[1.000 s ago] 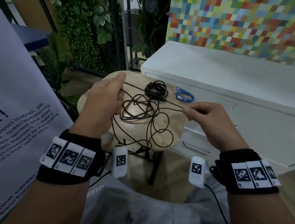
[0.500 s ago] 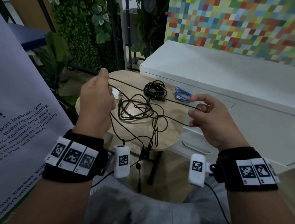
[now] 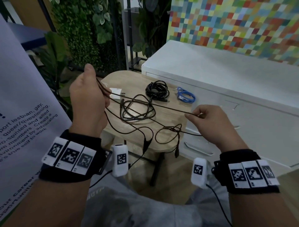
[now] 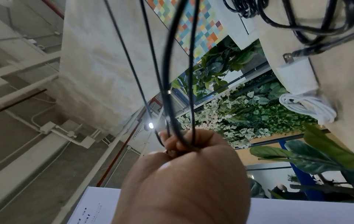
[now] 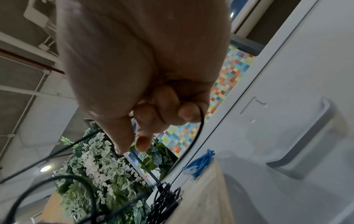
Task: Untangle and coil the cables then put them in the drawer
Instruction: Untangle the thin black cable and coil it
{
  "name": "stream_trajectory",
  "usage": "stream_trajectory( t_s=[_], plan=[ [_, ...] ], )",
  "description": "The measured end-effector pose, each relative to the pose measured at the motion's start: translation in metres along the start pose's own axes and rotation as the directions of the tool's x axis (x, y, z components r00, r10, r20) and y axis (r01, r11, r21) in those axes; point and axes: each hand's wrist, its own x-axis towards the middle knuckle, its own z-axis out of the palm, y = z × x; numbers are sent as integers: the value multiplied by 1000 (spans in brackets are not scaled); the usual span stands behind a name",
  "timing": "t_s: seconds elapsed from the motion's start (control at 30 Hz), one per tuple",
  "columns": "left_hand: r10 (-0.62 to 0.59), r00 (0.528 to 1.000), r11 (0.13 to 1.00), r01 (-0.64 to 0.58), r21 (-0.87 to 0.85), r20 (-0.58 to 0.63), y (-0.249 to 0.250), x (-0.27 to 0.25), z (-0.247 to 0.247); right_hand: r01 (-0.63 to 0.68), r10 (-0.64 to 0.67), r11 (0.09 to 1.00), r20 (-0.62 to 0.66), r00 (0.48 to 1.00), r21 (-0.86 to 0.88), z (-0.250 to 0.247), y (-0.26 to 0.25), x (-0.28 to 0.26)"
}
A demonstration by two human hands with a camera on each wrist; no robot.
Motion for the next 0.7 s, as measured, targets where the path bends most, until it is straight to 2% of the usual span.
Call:
stream_trajectory(
  t_s=[0.07,0.13,0.17,0.27,0.33,0.4,0.43,0.5,0.57,0.6,0.63,0.7],
  plan=[
    [42,999,996,-42,74,3,-3,0,-2,-58,54,976,23,998,210,1,-3,1],
    [23,997,993,-31,111,71,-5,-1,-3,-152,100,852,128,987,501,-1,-8,-1],
    [3,993,995,-15,101,121,-7,-2,-3,-184,95,810,185,978,556,-3,-10,-3],
    [-74,967,995,56,81,245,-10,-8,1,-166,34,869,279,960,466,-3,-14,-5],
    [-116,929,986,66,151,352,-13,-14,4,-160,18,876,301,954,454,1,-16,-7],
    [-138,854,935,-54,349,502,-18,-20,6,-169,7,823,288,958,542,6,-20,-7],
    [-163,794,877,-156,455,586,-19,-25,6,-168,4,785,266,964,596,8,-25,-7],
    [-278,640,749,-322,579,717,-22,-38,8,-143,-14,729,224,974,669,9,-36,-9],
    [-415,507,644,-423,638,755,-26,-51,11,-91,-61,697,185,981,711,8,-49,-12],
    [-461,469,603,-457,654,753,-28,-58,14,-61,-91,682,167,982,728,6,-54,-13],
    [-487,454,558,-496,665,747,-34,-63,17,-35,-124,662,156,980,748,5,-59,-13],
    [-497,460,514,-526,677,735,-42,-72,24,-3,-196,600,151,969,800,3,-68,-14]
  ],
)
